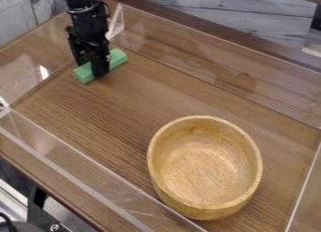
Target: Put the green block in the brown bowl
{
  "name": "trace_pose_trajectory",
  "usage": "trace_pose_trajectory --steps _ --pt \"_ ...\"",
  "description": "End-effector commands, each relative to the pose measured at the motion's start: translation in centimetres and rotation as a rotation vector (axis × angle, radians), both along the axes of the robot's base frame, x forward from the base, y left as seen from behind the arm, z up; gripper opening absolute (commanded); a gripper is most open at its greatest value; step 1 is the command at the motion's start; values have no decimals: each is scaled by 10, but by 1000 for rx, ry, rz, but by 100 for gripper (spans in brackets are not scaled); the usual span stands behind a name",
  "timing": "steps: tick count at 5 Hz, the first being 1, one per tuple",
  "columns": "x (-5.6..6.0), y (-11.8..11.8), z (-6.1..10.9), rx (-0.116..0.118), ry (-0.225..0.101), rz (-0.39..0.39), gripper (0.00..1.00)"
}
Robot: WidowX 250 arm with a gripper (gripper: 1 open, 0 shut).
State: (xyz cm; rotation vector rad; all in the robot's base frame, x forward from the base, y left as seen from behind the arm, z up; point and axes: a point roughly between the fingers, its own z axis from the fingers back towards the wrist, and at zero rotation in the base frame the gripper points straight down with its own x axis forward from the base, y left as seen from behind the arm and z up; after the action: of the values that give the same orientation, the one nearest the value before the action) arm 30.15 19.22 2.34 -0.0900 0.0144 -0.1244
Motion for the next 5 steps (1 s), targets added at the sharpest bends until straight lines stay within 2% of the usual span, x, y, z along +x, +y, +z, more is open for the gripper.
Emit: trace_pose_trajectory --steps 1,5 --pt "6 6 20 29 -45 10 0" --pt "-1 -3 53 30 -38 47 0"
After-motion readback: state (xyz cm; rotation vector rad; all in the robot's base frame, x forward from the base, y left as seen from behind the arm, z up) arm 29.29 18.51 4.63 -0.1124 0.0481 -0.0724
